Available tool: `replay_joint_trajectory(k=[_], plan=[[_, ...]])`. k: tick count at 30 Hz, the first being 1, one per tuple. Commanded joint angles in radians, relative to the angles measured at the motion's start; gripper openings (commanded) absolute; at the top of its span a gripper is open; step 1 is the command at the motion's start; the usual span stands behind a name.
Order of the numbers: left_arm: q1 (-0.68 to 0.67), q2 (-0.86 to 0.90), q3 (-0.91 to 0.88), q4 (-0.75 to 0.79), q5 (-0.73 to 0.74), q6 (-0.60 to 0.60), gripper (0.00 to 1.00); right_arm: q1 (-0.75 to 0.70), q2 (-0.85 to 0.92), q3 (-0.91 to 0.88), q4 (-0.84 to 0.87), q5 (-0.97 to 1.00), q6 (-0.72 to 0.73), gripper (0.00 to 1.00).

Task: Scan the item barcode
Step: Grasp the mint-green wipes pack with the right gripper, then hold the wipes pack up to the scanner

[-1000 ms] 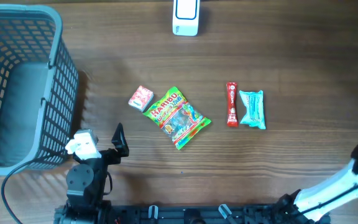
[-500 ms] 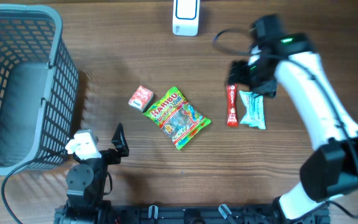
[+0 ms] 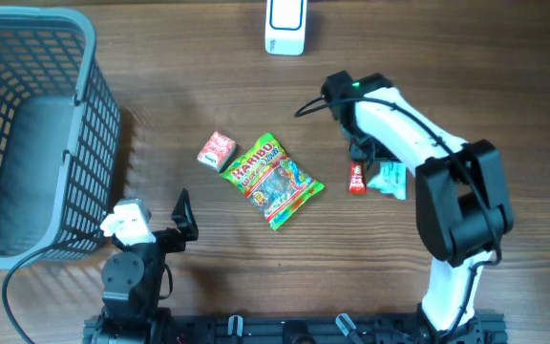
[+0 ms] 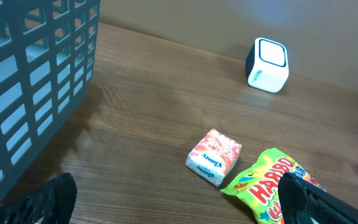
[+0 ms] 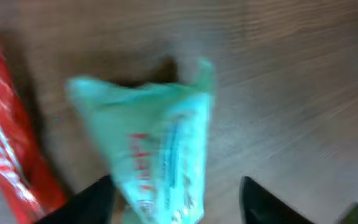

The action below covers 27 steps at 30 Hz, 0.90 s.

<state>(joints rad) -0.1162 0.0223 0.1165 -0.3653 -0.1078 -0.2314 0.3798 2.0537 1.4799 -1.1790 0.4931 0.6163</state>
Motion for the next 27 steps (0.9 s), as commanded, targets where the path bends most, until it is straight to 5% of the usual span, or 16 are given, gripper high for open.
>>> replay_joint_trajectory(k=[1,9,10,12,14,19,21,23,24,25,27], plan=[[-0.004,-0.003,-0.006,0.004,-0.006,-0.012,1.0,-0.014,0.023,-0.003,0.014,-0.089,-0.039,0.62],[-0.004,-0.003,-0.006,0.004,-0.006,-0.012,1.0,-0.011,0.023,-0.196,0.111,-0.105,0.143,0.81],[-0.004,-0.003,-0.006,0.004,-0.006,-0.012,1.0,-0.016,0.023,-0.209,0.142,-0.108,0.146,0.78],[-0.004,-0.003,-0.006,0.004,-0.006,-0.012,1.0,-0.021,0.023,-0.211,0.196,-0.127,0.152,0.56],[-0.004,-0.003,-0.006,0.004,-0.006,-0.012,1.0,-0.021,0.023,-0.211,0.212,-0.113,0.171,0.51],[-0.004,-0.003,-0.006,0.004,-0.006,-0.012,1.0,-0.024,0.023,-0.21,0.252,-0.042,0.169,0.8],[-0.004,-0.003,-0.006,0.004,-0.006,-0.012,1.0,-0.032,0.023,-0.21,0.262,-0.046,0.171,0.79],[-0.004,-0.003,-0.006,0.004,-0.006,-0.012,1.0,-0.052,0.023,-0.212,0.278,-0.089,0.195,0.49],[-0.004,-0.003,-0.006,0.004,-0.006,-0.012,1.0,-0.059,0.024,-0.213,0.28,-0.115,0.208,0.22],[-0.004,-0.003,-0.006,0.004,-0.006,-0.012,1.0,-0.069,0.024,-0.221,0.296,-0.157,0.228,0.08],[-0.004,-0.003,-0.006,0.004,-0.006,-0.012,1.0,-0.084,0.024,-0.22,0.307,-0.284,0.22,0.04]])
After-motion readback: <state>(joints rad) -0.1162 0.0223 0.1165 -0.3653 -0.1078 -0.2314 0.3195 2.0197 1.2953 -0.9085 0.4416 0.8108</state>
